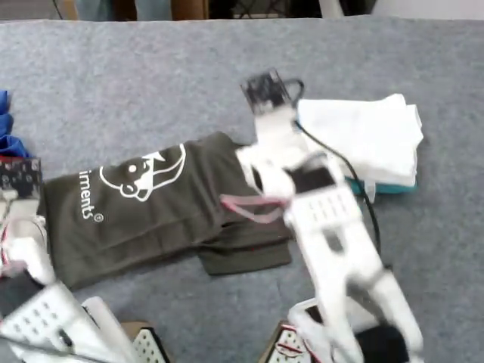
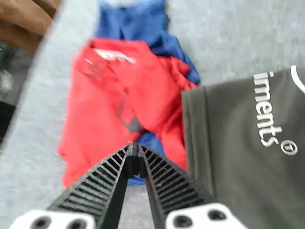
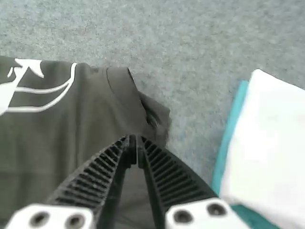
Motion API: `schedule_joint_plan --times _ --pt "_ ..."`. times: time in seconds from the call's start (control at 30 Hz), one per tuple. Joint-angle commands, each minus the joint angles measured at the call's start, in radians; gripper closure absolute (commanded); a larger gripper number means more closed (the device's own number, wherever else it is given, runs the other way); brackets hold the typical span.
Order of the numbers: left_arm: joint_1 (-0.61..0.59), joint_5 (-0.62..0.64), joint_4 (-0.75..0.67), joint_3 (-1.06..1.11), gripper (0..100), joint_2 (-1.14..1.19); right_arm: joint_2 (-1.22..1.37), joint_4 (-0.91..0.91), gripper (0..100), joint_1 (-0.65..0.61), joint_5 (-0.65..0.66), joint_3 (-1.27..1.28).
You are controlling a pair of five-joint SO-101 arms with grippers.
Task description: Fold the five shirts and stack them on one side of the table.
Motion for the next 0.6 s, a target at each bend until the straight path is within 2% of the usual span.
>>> schedule_joint_plan --times 0.0,0.3,0.43,0.57 --pt "0.008 0.012 -0.101 -0.096 97 0.176 0.295 0.034 98.3 -0.015 -0.032 -0.328" --pt "0.038 0.012 -0.285 -0.202 97 0.674 0.918 0.428 98.3 -0.098 -0.032 -1.073" --pt "0.031 0.012 -0.298 -0.318 97 0.904 1.141 0.606 98.3 -0.133 -0.032 -1.382" --pt "-0.013 0.012 -0.293 -0.475 97 1.137 1.365 0.677 98.3 -0.097 -0.072 -1.632"
